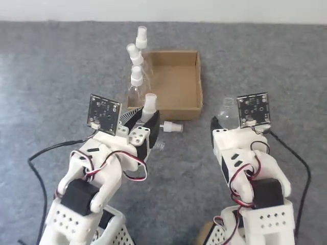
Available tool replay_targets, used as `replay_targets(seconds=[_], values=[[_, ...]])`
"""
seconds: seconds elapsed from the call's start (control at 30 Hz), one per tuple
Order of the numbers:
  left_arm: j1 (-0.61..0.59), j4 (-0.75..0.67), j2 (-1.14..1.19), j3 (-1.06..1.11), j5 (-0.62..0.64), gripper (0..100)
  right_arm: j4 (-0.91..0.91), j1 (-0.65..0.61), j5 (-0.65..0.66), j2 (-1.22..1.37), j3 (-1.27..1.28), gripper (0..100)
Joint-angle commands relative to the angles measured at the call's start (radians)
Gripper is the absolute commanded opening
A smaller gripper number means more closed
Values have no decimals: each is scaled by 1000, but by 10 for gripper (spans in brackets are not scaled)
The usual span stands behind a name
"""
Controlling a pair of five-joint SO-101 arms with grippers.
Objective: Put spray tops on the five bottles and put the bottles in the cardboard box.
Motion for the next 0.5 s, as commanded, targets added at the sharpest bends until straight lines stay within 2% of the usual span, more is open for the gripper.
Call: replay_targets(seconds=[0.0,0.37,0.47], values=[[-2,-28,-17,-13,15,13,-27,-25,2,-16,-8,117],[-2,-32,-18,-24,15,12,-77,-97,3,-16,44,117],[-43,-28,-18,-44,23,12,-77,-114,34,-16,44,117]])
